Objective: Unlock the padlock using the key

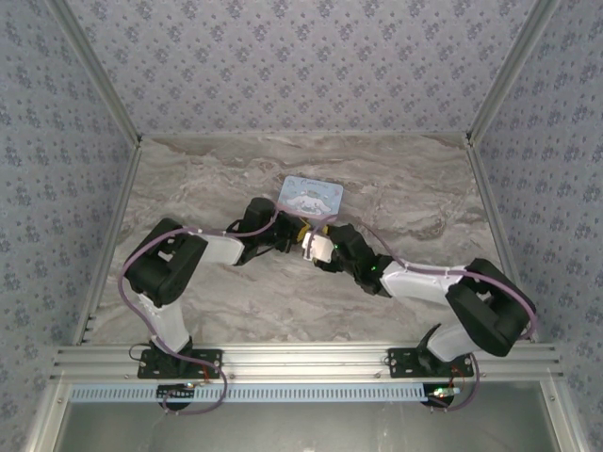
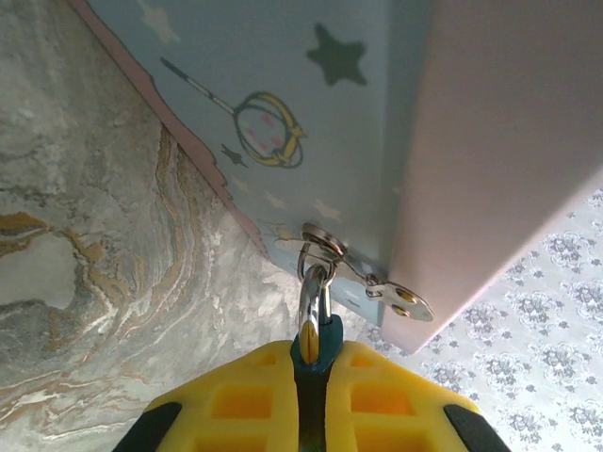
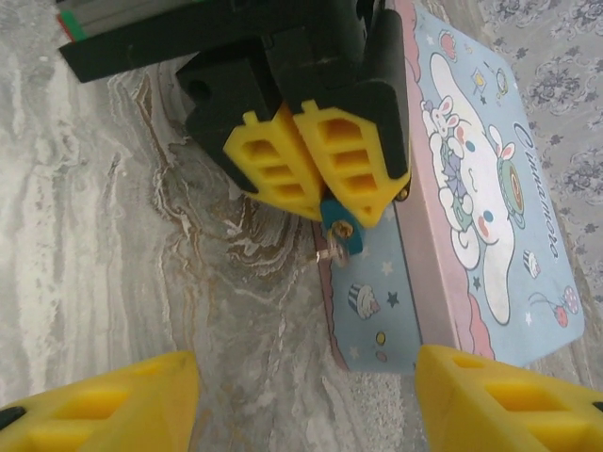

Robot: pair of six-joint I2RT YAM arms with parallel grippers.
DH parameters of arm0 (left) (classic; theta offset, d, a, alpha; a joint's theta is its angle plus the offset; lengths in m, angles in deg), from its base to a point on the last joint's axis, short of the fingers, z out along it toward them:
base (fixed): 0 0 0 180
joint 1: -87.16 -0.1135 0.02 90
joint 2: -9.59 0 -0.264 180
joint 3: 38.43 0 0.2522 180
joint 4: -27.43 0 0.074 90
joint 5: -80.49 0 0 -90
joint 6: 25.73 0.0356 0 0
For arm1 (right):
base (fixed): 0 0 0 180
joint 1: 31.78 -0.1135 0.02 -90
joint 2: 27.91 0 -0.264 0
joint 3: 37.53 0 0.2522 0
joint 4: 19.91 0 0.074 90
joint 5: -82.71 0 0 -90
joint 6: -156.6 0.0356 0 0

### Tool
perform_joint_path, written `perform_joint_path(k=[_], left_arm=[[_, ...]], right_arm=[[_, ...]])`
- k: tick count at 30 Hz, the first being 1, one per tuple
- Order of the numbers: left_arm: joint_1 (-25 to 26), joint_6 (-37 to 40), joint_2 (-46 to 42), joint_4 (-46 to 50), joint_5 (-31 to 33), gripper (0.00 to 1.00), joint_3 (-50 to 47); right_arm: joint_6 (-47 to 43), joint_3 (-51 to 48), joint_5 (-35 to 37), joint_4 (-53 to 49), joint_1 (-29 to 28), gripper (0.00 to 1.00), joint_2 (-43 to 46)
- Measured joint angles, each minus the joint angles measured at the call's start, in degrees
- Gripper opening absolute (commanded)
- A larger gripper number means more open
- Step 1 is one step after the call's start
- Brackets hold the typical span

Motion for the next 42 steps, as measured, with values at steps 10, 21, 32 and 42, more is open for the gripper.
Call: perform_joint_path(k=[10, 21, 32, 42], left_arm=[[0.3, -0.7, 0.0, 0.0, 0.0, 0.0, 0.0], [0.4, -1.1, 0.0, -0.1, 0.0, 0.0, 0.1], [0.5, -1.3, 0.0, 0.0, 0.0, 0.0, 0.6], [0.4, -1.5, 0.0, 0.0, 0.3, 0.0, 0.6]], right_arm=[[-0.1, 3.0, 0.8, 5.9, 0.2, 0.46, -6.8], [0.8, 3.6, 1.8, 7.1, 1.4, 0.18, -8.5], [1.6, 3.8, 1.6, 7.1, 1.6, 0.16, -8.7], [5.7, 4.4, -0.5, 6.0, 2.1, 0.0, -8.7]])
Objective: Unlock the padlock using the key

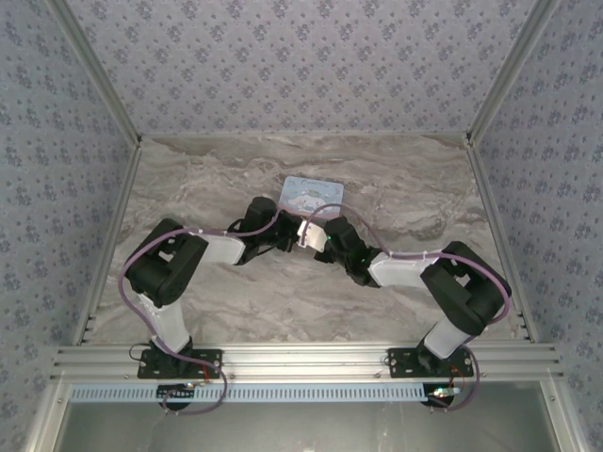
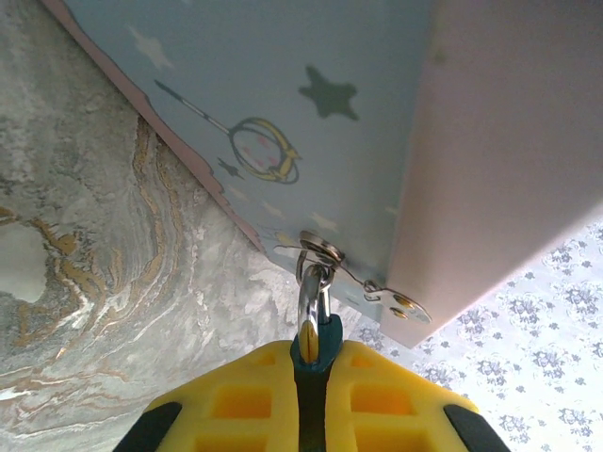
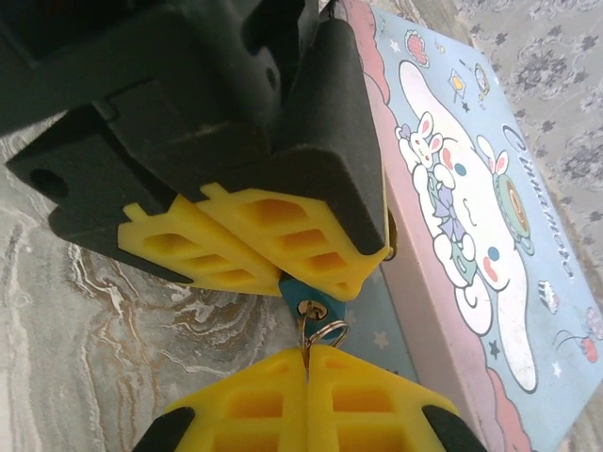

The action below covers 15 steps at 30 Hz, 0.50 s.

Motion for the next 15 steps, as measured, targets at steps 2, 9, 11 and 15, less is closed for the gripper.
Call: perform_joint_path(k=[2, 9, 11, 15], left_arm=[[-0.1, 0.0, 0.0, 0.0, 0.1, 0.0, 0.0], [-0.1, -0.2, 0.0, -0.2, 0.6, 0.0, 0.0], [-0.1, -0.2, 0.0, -0.2, 0.6, 0.0, 0.0], [-0.1, -0.2, 0.0, -0.1, 0.9, 0.0, 0.0]], right_arm=[[2.3, 0.7, -0.9, -1.2, 0.2, 0.0, 0.0], [15.3, 1.9, -3.4, -3.5, 1.0, 0.0, 0.0], [19.6, 1.9, -4.4, -3.5, 1.3, 0.0, -0.1], [26.0, 1.9, -5.4, -3.2, 1.6, 0.0, -0.5]])
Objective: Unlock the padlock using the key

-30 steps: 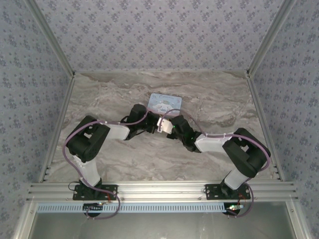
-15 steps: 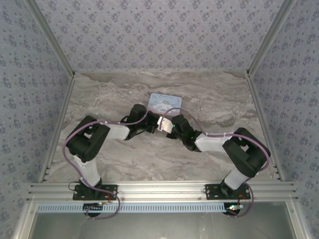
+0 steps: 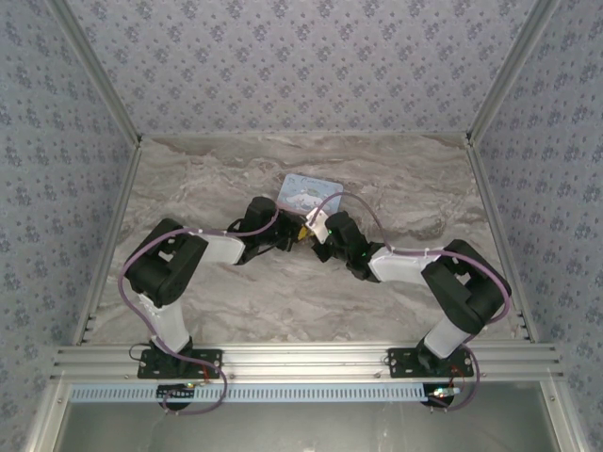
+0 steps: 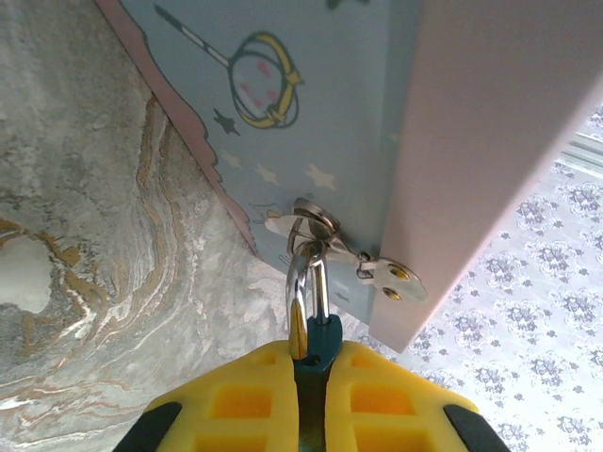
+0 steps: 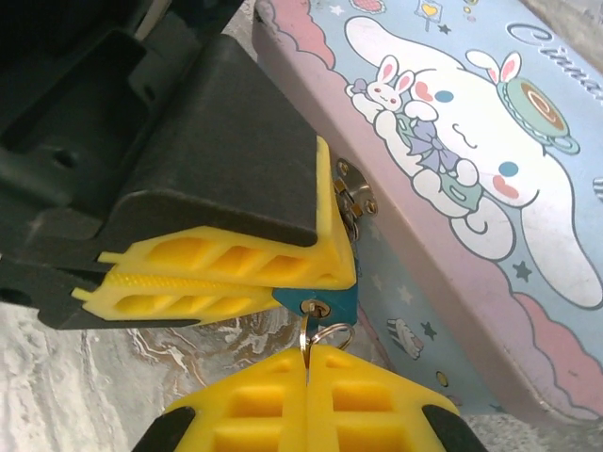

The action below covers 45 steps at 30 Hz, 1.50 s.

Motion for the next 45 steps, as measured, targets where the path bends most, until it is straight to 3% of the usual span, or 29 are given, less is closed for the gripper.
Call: perform_joint_path(k=[2, 8, 14, 20, 29, 38, 45], left_arm=[[0.0, 0.0, 0.0, 0.0, 0.2, 0.01, 0.0], [0.0, 1.4, 0.0, 0.2, 0.2, 0.32, 0.0], [-0.2, 4.5, -3.2, 3.9, 0.3, 0.56, 0.0], [-2.0, 8.7, -11.0, 10.0, 2.3, 0.68, 0.0], [-5.3, 16.1, -20.9, 19.5, 7.6, 0.75, 0.0], [-7.2, 19.5, -22.0, 23.3, 9.4, 0.77, 0.0], [-9.7, 22.7, -22.0, 26.9, 9.4, 0.83, 2.9]], right_arm=[[2.0, 0.0, -0.1, 0.0, 0.1, 0.0, -0.1], [9.7, 0.0, -3.1, -0.5, 1.3, 0.0, -0.1], [22.8, -0.7, -9.4, 0.9, 3.4, 0.0, -0.1], [37.7, -3.4, -15.9, 6.1, 5.5, 0.0, -1.7], [60.1, -10.3, -20.5, 18.3, 6.0, 0.0, -6.7], [71.1, -13.6, -19.5, 22.4, 6.2, 0.38, -5.7], [66.2, -15.6, -16.2, 15.3, 7.3, 0.68, 4.8]])
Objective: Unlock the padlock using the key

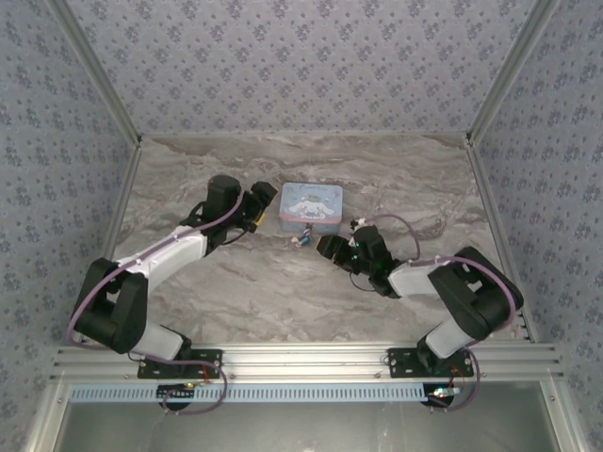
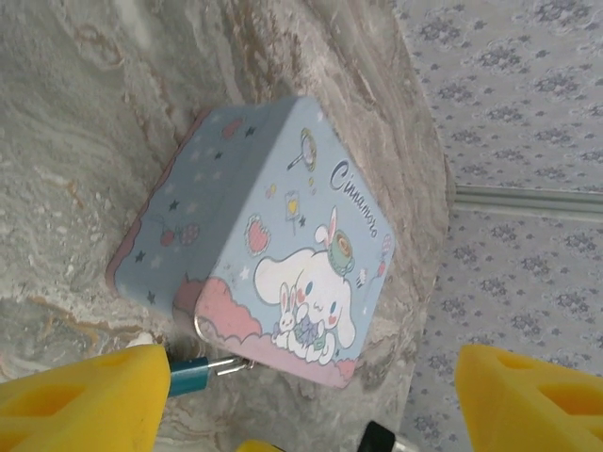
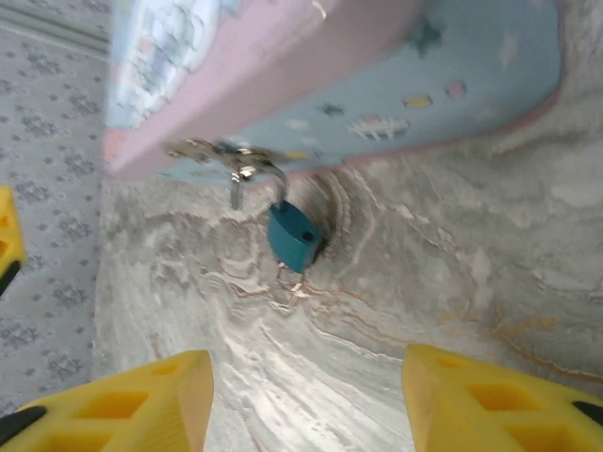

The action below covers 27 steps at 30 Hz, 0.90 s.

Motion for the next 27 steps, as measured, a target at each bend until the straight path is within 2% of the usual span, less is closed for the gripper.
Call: perform_joint_path(k=[5, 9, 17, 27], left_arm=[[-2.6, 4.6, 0.4, 3.3, -1.3, 0.84, 4.0], [-4.0, 10.5, 5.2, 6.3, -4.2, 0.84, 9.8], [-4.3, 16.9, 16.6, 7.9, -11.5, 0.84, 14.2], [-4.3, 18.8, 24.2, 8.7, -17.1, 0.77, 16.3]], right_arm=[[-8.6, 2.1, -3.0, -1.6, 1.8, 0.77, 1.6], [-12.3, 4.6, -5.3, 1.0, 2.1, 0.78, -0.8], [-13.2, 7.1, -4.9, 7.9, 1.1, 0.78, -9.7], [-13.2, 9.0, -3.2, 14.7, -0.3, 0.77, -16.5]])
